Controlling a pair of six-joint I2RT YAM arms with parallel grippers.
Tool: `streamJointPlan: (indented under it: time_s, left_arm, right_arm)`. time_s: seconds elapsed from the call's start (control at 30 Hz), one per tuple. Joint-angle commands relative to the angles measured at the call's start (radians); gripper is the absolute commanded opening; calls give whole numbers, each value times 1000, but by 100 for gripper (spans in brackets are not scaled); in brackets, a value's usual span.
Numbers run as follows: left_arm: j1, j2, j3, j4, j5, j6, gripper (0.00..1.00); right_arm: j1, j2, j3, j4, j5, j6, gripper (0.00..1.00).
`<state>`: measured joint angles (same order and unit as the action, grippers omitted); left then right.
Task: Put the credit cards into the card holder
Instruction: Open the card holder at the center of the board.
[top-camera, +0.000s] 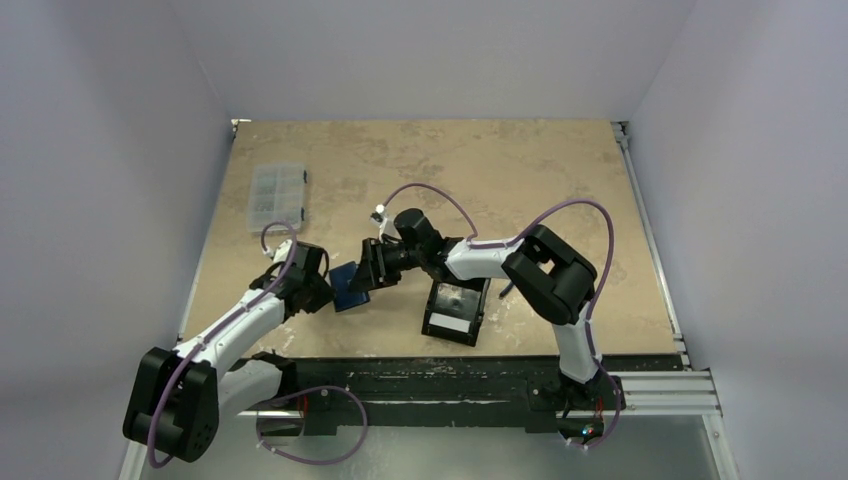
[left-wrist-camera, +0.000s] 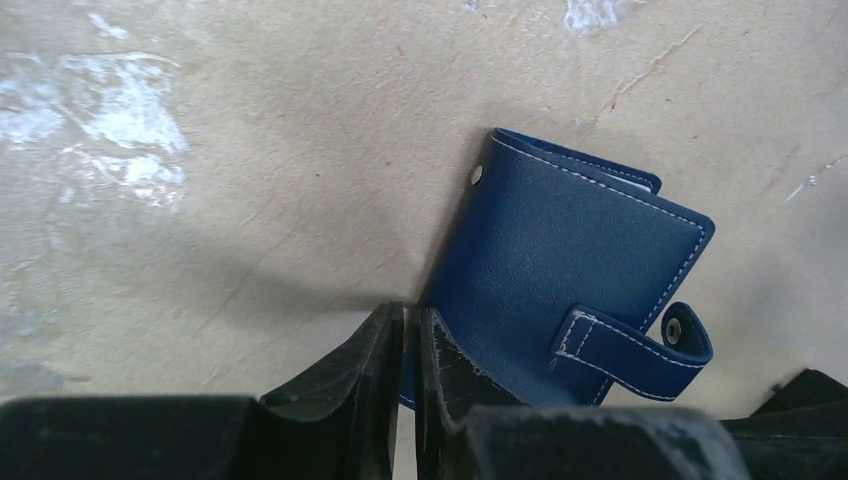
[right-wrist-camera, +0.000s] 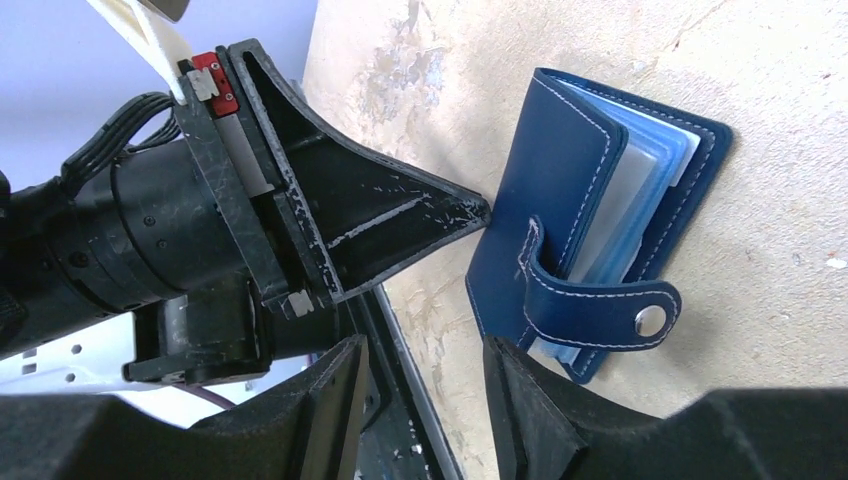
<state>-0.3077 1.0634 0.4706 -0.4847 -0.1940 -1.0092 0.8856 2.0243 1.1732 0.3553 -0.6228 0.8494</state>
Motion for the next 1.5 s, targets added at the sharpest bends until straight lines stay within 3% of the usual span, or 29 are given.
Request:
streamJointPlan:
  time_s: [0.0,0.47,0.8,1.47]
  left_arm:
    - [4,26,-68,105,92,-53,12]
    - [4,38,-142,169,131,-81,8]
    - [4,46,-137,172,131,-72,8]
    - [4,37,-147,182,151,-72,8]
  right_arm:
    - [12,-1,5,0,12,10,55]
    - [-10,-104,-43,-193,169,-111,70]
    - [-36,-22,82,-228,160,-128,70]
    - [-22,49,116,-175,153,-83,68]
